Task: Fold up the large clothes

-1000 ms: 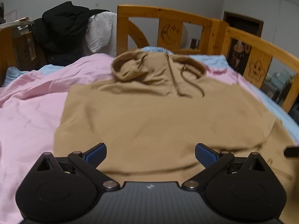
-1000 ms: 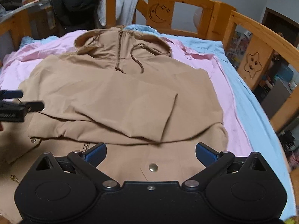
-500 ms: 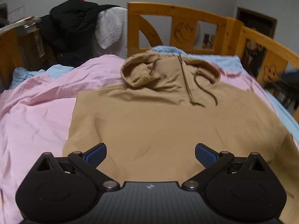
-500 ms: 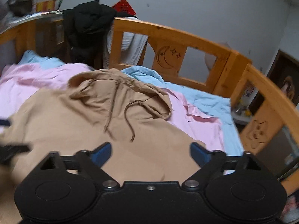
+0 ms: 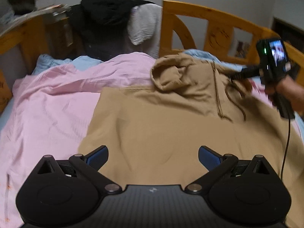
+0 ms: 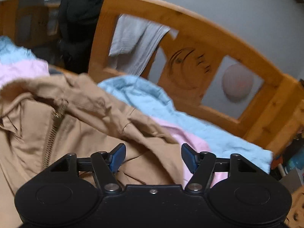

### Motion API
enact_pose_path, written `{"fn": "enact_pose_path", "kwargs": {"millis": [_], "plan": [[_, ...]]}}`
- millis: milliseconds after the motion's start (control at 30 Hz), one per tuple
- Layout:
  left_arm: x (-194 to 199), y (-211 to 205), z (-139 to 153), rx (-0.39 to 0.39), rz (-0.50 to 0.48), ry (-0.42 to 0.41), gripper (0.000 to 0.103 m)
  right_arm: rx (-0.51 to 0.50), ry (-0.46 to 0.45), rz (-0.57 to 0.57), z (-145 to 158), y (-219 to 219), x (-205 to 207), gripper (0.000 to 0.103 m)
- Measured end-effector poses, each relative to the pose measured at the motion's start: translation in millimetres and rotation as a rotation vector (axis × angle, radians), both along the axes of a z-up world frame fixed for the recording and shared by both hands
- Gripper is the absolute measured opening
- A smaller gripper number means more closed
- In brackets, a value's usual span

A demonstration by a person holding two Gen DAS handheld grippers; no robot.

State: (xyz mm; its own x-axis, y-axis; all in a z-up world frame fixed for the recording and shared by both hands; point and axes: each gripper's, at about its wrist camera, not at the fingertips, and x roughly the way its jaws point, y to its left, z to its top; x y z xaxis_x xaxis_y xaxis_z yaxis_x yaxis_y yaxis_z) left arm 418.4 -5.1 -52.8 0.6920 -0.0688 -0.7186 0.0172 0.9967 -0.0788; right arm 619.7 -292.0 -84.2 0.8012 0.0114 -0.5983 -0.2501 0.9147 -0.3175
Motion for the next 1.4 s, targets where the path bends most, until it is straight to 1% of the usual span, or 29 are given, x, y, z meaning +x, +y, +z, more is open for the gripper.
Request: {"fn": "enact_pose_path", "kwargs": {"millis": [33,67,100,133,233,267,300,367,433,467,533,600,667,700,733,767,833,867,933,1000,1067,1100,1167,1200,1233,1267,1333,1367,1400], "plan": [[4,-1,-1,-0.017,0.017,-0.002,0.102,-0.001,0.013,0.013,-4,1,4,0.033],[8,-2,-2,-0.029,0.03,-0.004,0.102,-0.006,0.029,0.02,-8,2,8,0.002],[12,-2,-1,-0.041,0.043,-0.006,0.102,-0.007,0.034,0.016,-10,1,11,0.003],[16,-3,-1,-0.055,0.055,-0.006,0.102,0.018,0.006,0.018,-8,-2,9,0.002],[28,-3,4,-0.104,0.081,-0.005,0.102,0.104,-0.117,0.013,8,-13,-13,0.002],[31,-3,5,-0.121,0.088,-0.006,0.102,0.137,-0.154,0.032,16,-18,-24,0.002],[34,-3,7,-0.133,0.094,-0.009,0.102,0.149,-0.211,0.052,25,-23,-41,0.002],[39,-5,9,-0.156,0.09,-0.019,0.102,0.164,-0.296,0.1,40,-31,-72,0.002],[41,-7,11,-0.184,0.077,-0.031,0.102,0.153,-0.359,0.173,48,-37,-109,0.002],[41,-7,11,-0.202,0.069,-0.036,0.102,0.134,-0.372,0.202,48,-38,-124,0.002],[39,-6,13,-0.232,0.055,-0.051,0.102,0.073,-0.387,0.275,40,-40,-156,0.002],[32,-1,16,-0.3,0.048,-0.103,0.102,-0.005,-0.371,0.335,23,-44,-187,0.002],[27,2,19,-0.357,0.034,-0.143,0.102,-0.052,-0.309,0.369,8,-43,-201,0.002],[28,1,20,-0.366,0.026,-0.149,0.102,-0.081,-0.279,0.387,-4,-43,-207,0.002],[32,-2,19,-0.362,0.021,-0.15,0.102,-0.1,-0.268,0.391,-11,-42,-210,0.002],[39,-7,17,-0.34,0.028,-0.136,0.102,-0.111,-0.243,0.389,-19,-42,-212,0.002],[58,-18,9,-0.304,0.058,-0.078,0.102,-0.109,-0.223,0.373,-25,-42,-214,0.002],[71,-24,2,-0.291,0.079,-0.036,0.098,-0.101,-0.217,0.356,-26,-42,-214,0.003],[91,-30,-13,-0.299,0.122,0.013,0.097,-0.091,-0.201,0.354,-27,-41,-213,0.005],[109,-34,-27,-0.291,0.162,0.061,0.097,-0.091,-0.187,0.358,-26,-40,-212,0.013],[124,-36,-41,-0.272,0.197,0.113,0.095,-0.043,-0.158,0.353,-19,-44,-212,0.023],[128,-36,-47,-0.253,0.213,0.133,0.095,-0.007,-0.153,0.341,-13,-47,-216,0.026],[139,-37,-60,-0.206,0.241,0.181,0.095,0.047,-0.165,0.328,0,-53,-222,0.045],[143,-37,-63,-0.191,0.247,0.185,0.095,0.053,-0.192,0.332,8,-54,-223,0.05],[145,-37,-65,-0.172,0.254,0.175,0.095,0.053,-0.217,0.341,15,-53,-222,0.063],[147,-38,-66,-0.156,0.261,0.17,0.095,0.052,-0.243,0.349,23,-52,-216,0.071],[150,-38,-64,-0.156,0.264,0.167,0.095,0.066,-0.292,0.353,37,-48,-195,0.074],[148,-38,-63,-0.172,0.26,0.158,0.095,0.089,-0.298,0.344,43,-47,-180,0.075],[144,-37,-61,-0.192,0.251,0.145,0.095,0.123,-0.286,0.336,47,-48,-164,0.08]]}}
